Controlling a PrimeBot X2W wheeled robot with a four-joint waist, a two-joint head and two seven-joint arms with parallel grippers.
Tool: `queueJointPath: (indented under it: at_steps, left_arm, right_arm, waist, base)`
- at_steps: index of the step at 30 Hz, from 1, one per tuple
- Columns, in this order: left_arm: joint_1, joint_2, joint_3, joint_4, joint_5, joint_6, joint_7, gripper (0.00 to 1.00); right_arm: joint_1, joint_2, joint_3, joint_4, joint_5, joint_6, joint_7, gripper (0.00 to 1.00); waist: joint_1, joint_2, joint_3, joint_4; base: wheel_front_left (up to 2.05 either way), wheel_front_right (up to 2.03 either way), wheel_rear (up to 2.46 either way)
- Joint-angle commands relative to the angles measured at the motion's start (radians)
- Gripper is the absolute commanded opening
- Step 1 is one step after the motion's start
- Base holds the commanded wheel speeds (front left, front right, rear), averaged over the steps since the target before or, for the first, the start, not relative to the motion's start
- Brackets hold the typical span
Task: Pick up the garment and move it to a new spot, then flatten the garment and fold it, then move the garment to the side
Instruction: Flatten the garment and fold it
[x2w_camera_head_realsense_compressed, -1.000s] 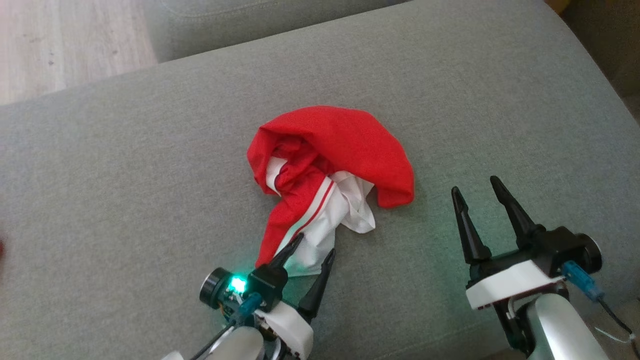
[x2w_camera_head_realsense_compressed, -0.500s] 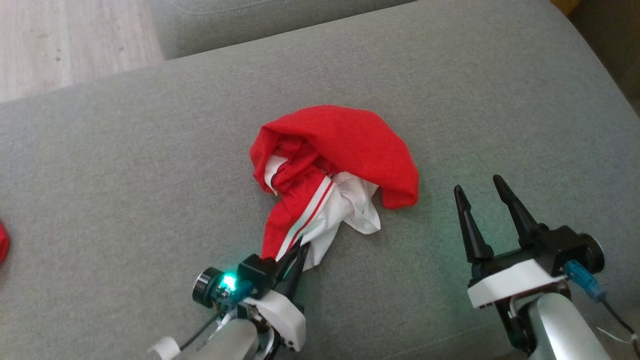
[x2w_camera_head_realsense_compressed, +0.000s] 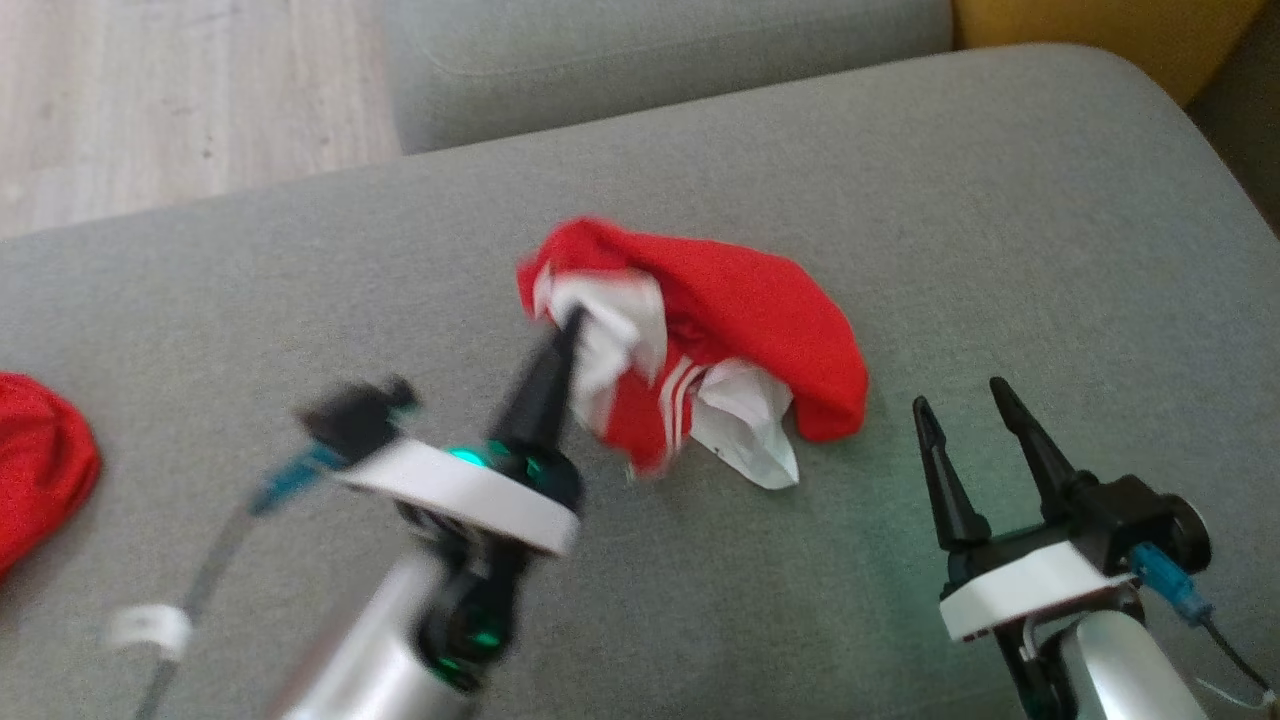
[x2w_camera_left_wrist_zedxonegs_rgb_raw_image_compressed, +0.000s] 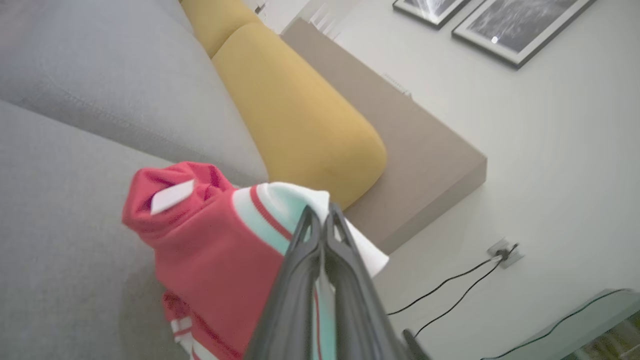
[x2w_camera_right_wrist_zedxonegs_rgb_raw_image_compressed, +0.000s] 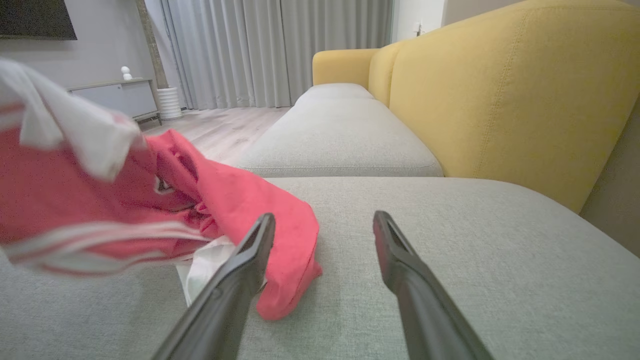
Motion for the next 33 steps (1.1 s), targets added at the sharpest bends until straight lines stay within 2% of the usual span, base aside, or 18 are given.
queueJointPath:
  at_steps: [1,4,7,12,17,21,28,29,33]
  left_arm:
    - [-0.034,0.049,0.078,-0.121,-0.06,-0.005,0.032,0.0]
    - [-0.045,0.094,0.163,-0.271,-0.172,0.02,0.093,0.0]
    - [-0.076,0.128,0.244,-0.381,-0.257,0.076,0.141,0.0]
    - [-0.17,0.185,0.331,-0.485,-0.318,0.169,0.212,0.0]
    - [-0.274,0.218,0.351,-0.519,-0.326,0.246,0.272,0.0]
    - [-0.331,0.196,0.318,-0.507,-0.319,0.293,0.295,0.0]
    - [-0.355,0.088,0.175,-0.383,-0.298,0.298,0.308,0.0]
    - [-0.355,0.088,0.175,-0.383,-0.298,0.298,0.308,0.0]
    - [-0.37,0.025,0.1,-0.273,-0.293,0.289,0.318,0.0]
  right_arm:
    - [-0.011,-0.011,0.027,-0.027,0.003,-0.001,-0.011,1.0]
    - [-0.006,-0.01,0.038,-0.022,0.004,-0.001,-0.011,1.0]
    - [-0.003,-0.007,0.047,-0.02,0.006,-0.001,-0.011,1.0]
    - [0.001,-0.002,0.057,-0.02,0.007,-0.001,-0.011,1.0]
    - [-0.002,0.001,0.063,-0.019,0.013,-0.001,-0.011,1.0]
    - [-0.006,0.006,0.067,-0.018,0.017,-0.001,-0.011,1.0]
    - [-0.035,0.015,0.092,-0.02,0.024,-0.001,-0.011,1.0]
    - [-0.035,0.015,0.092,-0.02,0.024,-0.001,-0.011,1.0]
    - [-0.067,0.027,0.117,-0.029,0.035,-0.001,-0.011,1.0]
  waist:
    - [0.0001,0.0,-0.021,0.018]
    - [0.0001,0.0,-0.042,0.028]
    - [0.0001,0.0,-0.053,0.033]
    - [0.0001,0.0,-0.058,0.034]
    - [0.0001,0.0,-0.059,0.024]
    - [0.0001,0.0,-0.058,0.007]
    - [0.0001,0.0,-0.034,-0.058]
    - [0.0001,0.0,-0.034,-0.058]
    - [0.0001,0.0,-0.004,-0.121]
  base:
    - [0.0,0.0,0.0]
    - [0.0,0.0,0.0]
    - [0.0,0.0,0.0]
    - [0.0,0.0,0.0]
    - [0.0,0.0,0.0]
    - [0.0,0.0,0.0]
    - [0.0,0.0,0.0]
    - [0.0,0.0,0.0]
    - [0.0,0.0,0.0]
